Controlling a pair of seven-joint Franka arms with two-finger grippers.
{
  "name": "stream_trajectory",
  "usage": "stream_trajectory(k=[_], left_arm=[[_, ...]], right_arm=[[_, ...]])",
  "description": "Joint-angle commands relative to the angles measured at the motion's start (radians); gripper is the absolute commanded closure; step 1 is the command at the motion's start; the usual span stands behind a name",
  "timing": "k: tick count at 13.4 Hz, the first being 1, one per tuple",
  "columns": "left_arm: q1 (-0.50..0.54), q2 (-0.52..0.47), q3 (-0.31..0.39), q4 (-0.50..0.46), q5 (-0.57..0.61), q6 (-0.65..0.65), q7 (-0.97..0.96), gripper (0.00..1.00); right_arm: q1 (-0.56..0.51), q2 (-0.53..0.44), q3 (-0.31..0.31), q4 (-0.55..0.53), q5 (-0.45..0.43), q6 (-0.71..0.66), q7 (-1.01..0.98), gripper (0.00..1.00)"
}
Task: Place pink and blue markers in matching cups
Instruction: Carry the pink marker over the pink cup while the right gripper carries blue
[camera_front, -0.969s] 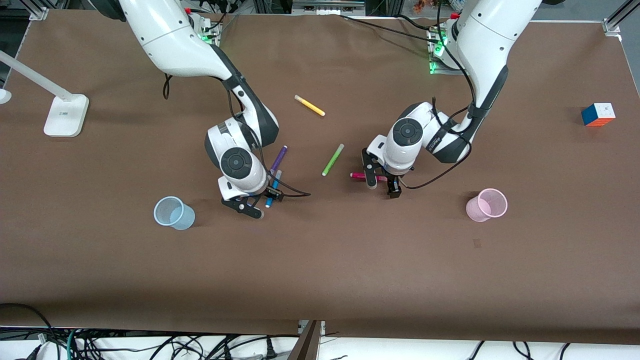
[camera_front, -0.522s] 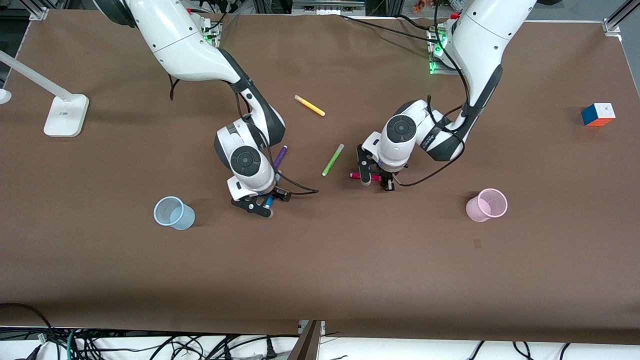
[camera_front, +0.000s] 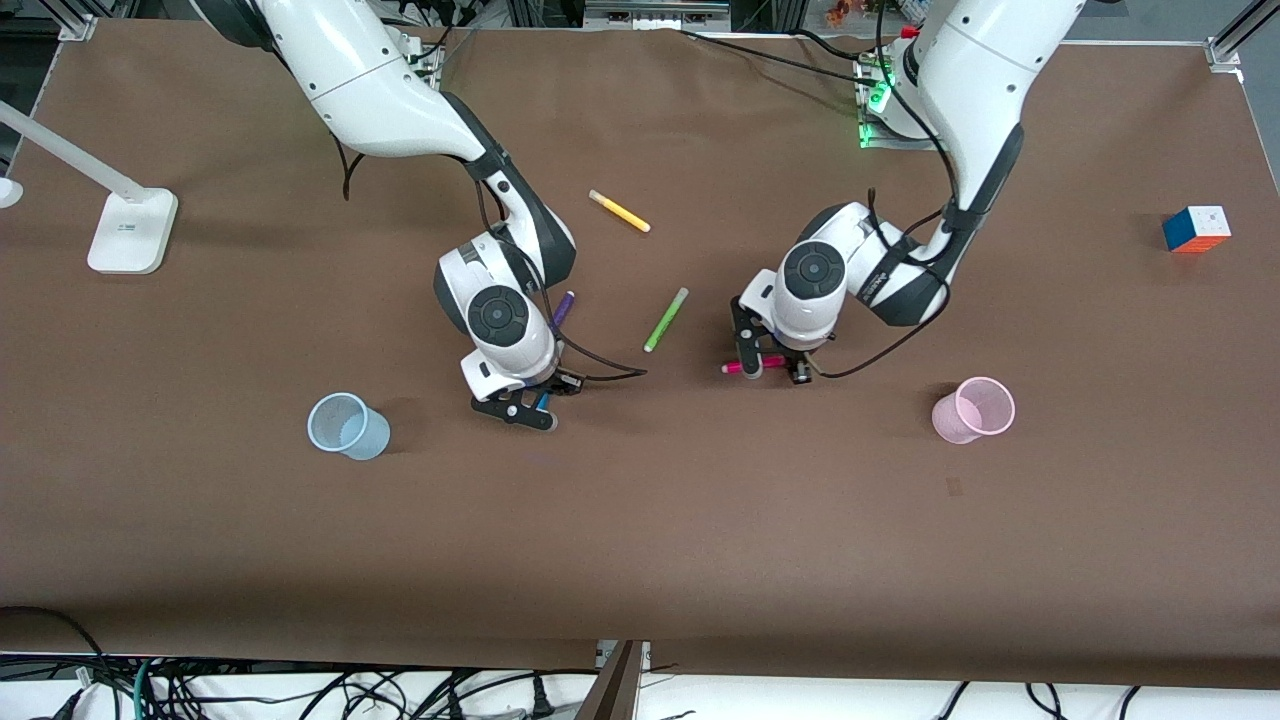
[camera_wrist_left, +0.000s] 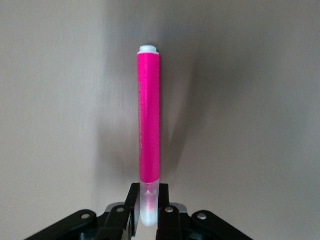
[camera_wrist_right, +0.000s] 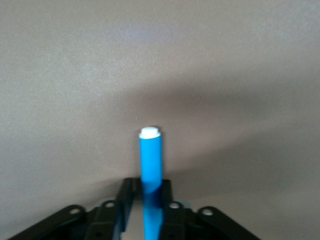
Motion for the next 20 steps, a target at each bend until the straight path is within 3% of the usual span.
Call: stream_trajectory(k=[1, 3, 7, 10, 11, 14, 17, 20], left_arm=[[0.013, -0.035, -0.003, 0.097, 0.023, -0.268, 0.011, 1.0], [0.02, -0.03, 0.005, 0.207, 0.023, -0.468, 0.053, 1.0], [0.106, -0.03, 0.009, 0.353, 0.025, -0.672, 0.136, 1.0], [0.139, -0.029, 0.028, 0.455, 0.049, -0.839, 0.173, 1.0], [0.137, -0.029, 0.037, 0.468, 0.119, -0.875, 0.173, 1.0], [0.139, -0.027, 0.042, 0.47, 0.293, -0.933, 0.173, 1.0], [0.132, -0.02, 0.045, 0.469, 0.443, -0.959, 0.173, 1.0], [0.119, 0.063, 0.043, 0.466, 0.589, -0.961, 0.163, 1.0]], right_arm=[[-0.029, -0.013, 0.001, -0.008, 0.001, -0.033, -0.062, 1.0], [-0.06, -0.042, 0.001, -0.006, 0.005, -0.081, -0.106, 1.0], [-0.196, -0.165, -0.005, -0.002, 0.223, -0.277, -0.357, 1.0], [-0.314, -0.226, -0.006, 0.003, 0.243, -0.414, -0.451, 1.0], [-0.356, -0.233, -0.005, 0.018, 0.264, -0.457, -0.489, 1.0], [-0.489, -0.224, -0.006, 0.047, 0.459, -0.537, -0.542, 1.0], [-0.554, -0.198, -0.005, 0.047, 0.522, -0.538, -0.57, 1.0], [-0.621, -0.136, -0.005, 0.07, 0.683, -0.544, -0.596, 1.0]])
